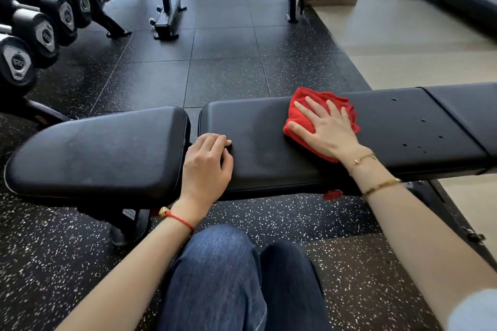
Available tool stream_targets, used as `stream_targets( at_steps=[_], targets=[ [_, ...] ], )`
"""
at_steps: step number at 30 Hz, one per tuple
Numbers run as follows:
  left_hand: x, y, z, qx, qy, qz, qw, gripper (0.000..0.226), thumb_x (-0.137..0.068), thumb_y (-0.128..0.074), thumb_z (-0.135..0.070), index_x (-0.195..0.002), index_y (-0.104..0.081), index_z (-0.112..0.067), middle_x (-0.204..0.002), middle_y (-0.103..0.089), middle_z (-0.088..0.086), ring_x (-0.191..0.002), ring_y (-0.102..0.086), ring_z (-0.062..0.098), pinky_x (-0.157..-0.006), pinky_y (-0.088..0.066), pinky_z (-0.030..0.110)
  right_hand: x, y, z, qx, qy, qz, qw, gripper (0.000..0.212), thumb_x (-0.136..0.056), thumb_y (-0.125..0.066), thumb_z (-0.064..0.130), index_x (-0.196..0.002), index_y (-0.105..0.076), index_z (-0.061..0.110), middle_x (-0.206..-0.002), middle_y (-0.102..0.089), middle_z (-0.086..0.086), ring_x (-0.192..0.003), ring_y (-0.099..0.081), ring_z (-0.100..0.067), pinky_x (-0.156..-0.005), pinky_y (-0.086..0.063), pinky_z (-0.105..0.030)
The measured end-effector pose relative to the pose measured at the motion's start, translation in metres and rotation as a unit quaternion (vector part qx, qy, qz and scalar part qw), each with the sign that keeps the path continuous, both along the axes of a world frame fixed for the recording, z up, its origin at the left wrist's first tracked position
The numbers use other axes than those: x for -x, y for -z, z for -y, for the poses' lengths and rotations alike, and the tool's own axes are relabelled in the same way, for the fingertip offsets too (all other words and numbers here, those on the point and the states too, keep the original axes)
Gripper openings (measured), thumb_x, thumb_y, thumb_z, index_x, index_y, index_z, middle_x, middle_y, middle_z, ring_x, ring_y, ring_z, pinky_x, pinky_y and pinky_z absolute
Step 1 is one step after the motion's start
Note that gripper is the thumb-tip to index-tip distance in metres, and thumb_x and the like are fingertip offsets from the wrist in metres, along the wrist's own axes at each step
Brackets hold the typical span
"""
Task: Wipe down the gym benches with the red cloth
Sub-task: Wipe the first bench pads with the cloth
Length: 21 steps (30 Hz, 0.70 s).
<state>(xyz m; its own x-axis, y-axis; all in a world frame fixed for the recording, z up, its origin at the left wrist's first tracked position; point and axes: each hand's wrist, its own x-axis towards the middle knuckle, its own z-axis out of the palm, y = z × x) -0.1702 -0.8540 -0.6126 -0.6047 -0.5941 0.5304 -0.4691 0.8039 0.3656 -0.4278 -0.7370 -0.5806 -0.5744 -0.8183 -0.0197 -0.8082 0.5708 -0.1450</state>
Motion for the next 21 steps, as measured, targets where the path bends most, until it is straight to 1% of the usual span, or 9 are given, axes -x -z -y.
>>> stream_targets(
  at_steps=[4, 8, 11, 13, 16, 18, 21],
  targets=[
    [0.002, 0.001, 0.001, 0.018, -0.006, 0.003, 1.0, 0.015, -0.09, -0.051, -0.011, -0.095, -0.065, -0.01, -0.098, -0.066, 0.003, -0.101, -0.059, 0.025, -0.087, -0.049, 0.037, -0.03, 0.003, 0.019, 0.014, -0.03, -0.001, 0.999, 0.072, -0.088, -0.025, 0.076, -0.152, -0.016, 0.045, -0.164, -0.01, 0.013, -0.151, -0.007, -0.032, -0.122, -0.001, -0.049],
    [0.002, 0.0, 0.0, 0.017, -0.012, 0.01, 1.0, 0.014, -0.089, -0.051, -0.012, -0.094, -0.064, -0.011, -0.098, -0.066, 0.002, -0.1, -0.059, 0.025, -0.087, -0.047, 0.035, -0.056, 0.007, -0.001, 0.034, -0.098, -0.016, 0.994, 0.073, -0.086, -0.025, 0.077, -0.152, -0.018, 0.046, -0.163, -0.014, 0.014, -0.151, -0.01, -0.029, -0.122, -0.003, -0.048],
    [0.002, -0.003, 0.0, 0.024, -0.008, 0.026, 0.999, 0.014, -0.088, -0.052, -0.011, -0.094, -0.064, -0.01, -0.099, -0.067, 0.003, -0.101, -0.06, 0.026, -0.087, -0.048, 0.036, -0.053, 0.005, -0.018, 0.023, -0.129, -0.016, 0.991, 0.082, -0.079, -0.017, 0.082, -0.153, -0.013, 0.046, -0.163, -0.011, 0.014, -0.152, -0.007, -0.026, -0.123, -0.002, -0.046],
    [0.002, -0.005, 0.001, 0.025, -0.003, 0.044, 0.999, 0.013, -0.087, -0.053, -0.008, -0.094, -0.064, -0.009, -0.1, -0.067, 0.004, -0.101, -0.06, 0.027, -0.087, -0.05, 0.039, -0.042, 0.002, -0.025, 0.012, -0.134, -0.014, 0.991, 0.087, -0.076, -0.013, 0.084, -0.153, -0.01, 0.045, -0.163, -0.008, 0.015, -0.152, -0.005, -0.024, -0.123, -0.002, -0.046],
    [0.003, -0.008, 0.0, 0.018, -0.005, 0.073, 0.997, 0.012, -0.086, -0.054, -0.006, -0.094, -0.063, -0.008, -0.103, -0.067, 0.005, -0.103, -0.06, 0.028, -0.087, -0.05, 0.04, -0.033, 0.001, -0.031, 0.011, -0.12, -0.01, 0.993, 0.088, -0.074, -0.011, 0.085, -0.153, -0.008, 0.046, -0.164, -0.006, 0.014, -0.152, -0.003, -0.026, -0.123, 0.0, -0.046],
    [0.004, -0.012, -0.001, 0.014, -0.009, 0.093, 0.996, 0.012, -0.087, -0.053, -0.006, -0.095, -0.063, -0.007, -0.105, -0.066, 0.006, -0.103, -0.06, 0.029, -0.087, -0.05, 0.041, -0.032, 0.002, -0.032, 0.019, -0.094, -0.008, 0.995, 0.088, -0.073, -0.01, 0.086, -0.152, -0.01, 0.048, -0.164, -0.008, 0.013, -0.151, -0.004, -0.028, -0.123, -0.001, -0.048],
    [0.005, -0.017, -0.001, -0.001, -0.015, 0.124, 0.992, 0.014, -0.088, -0.051, -0.007, -0.097, -0.061, -0.006, -0.106, -0.064, 0.008, -0.104, -0.058, 0.03, -0.087, -0.048, 0.042, -0.029, 0.003, -0.02, 0.017, -0.038, 0.004, 0.999, 0.082, -0.078, -0.018, 0.085, -0.152, -0.013, 0.049, -0.164, -0.009, 0.013, -0.151, -0.002, -0.031, -0.122, 0.001, -0.052]
  ],
)
